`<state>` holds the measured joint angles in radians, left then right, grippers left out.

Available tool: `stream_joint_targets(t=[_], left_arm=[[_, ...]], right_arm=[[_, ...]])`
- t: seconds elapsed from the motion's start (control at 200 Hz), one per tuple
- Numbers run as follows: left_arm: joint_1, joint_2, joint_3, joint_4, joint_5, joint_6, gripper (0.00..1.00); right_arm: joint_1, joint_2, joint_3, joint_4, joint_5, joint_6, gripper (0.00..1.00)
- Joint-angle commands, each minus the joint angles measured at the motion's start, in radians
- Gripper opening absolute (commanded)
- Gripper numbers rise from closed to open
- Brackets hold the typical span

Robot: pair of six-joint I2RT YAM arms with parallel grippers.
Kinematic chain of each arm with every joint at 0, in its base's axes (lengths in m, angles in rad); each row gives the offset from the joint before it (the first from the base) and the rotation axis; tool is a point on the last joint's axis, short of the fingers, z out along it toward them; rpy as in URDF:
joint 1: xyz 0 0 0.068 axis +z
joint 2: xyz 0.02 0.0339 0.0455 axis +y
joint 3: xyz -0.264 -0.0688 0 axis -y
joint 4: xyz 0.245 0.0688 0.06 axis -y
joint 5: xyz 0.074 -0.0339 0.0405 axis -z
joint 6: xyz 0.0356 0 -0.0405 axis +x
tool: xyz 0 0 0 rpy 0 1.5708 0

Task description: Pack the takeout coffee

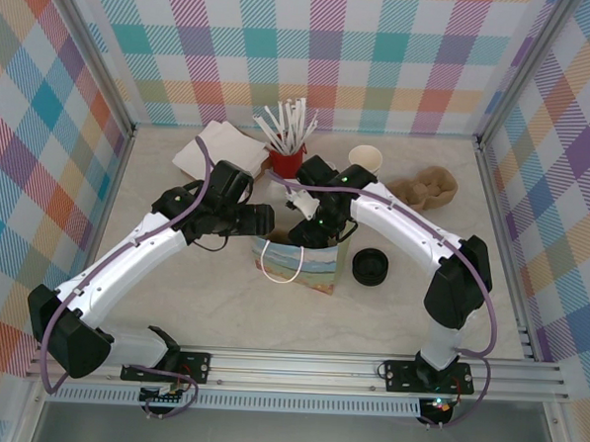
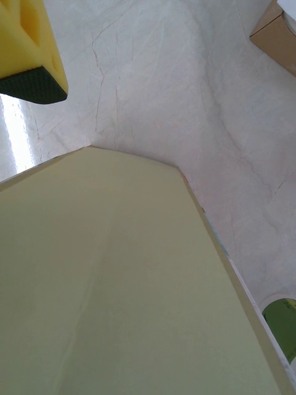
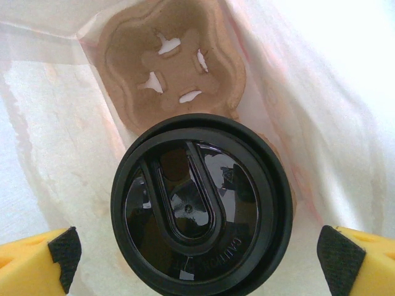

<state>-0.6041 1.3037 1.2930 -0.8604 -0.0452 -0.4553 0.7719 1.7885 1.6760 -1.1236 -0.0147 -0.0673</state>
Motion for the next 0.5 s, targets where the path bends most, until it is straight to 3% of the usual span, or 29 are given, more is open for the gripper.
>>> stream_joint_targets(t=[0.0, 0.495], left_arm=[[0.013, -0.018, 0.018, 0.005, -0.008, 0.009, 0.81], [0.012, -0.021, 0.015, 0.03, 0.044, 0.032, 0.81]], right_arm=[[-0.008, -0.038, 0.027, -0.025, 0.005, -0.009, 1.0], [-0.009, -0.042, 0.048, -0.028, -0.007, -0.005, 1.0]])
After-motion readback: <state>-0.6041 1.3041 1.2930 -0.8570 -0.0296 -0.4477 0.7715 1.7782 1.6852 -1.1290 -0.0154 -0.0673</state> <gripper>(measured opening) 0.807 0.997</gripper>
